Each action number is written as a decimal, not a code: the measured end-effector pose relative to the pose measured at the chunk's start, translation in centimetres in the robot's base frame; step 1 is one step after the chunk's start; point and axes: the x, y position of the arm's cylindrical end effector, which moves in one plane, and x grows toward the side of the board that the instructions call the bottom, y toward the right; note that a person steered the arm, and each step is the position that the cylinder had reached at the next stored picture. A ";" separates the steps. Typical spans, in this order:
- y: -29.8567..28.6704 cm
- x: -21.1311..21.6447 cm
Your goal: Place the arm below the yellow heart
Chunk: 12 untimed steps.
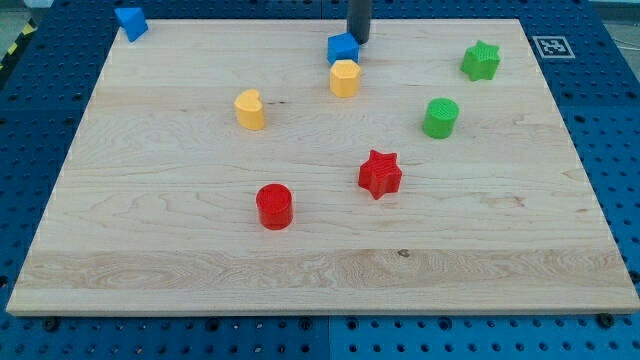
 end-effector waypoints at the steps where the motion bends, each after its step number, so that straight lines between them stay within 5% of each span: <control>1: 1.2 0.0; 3: 0.9 0.0; 6: -8.8 1.6; 10: -9.7 12.3; 12: -11.4 13.8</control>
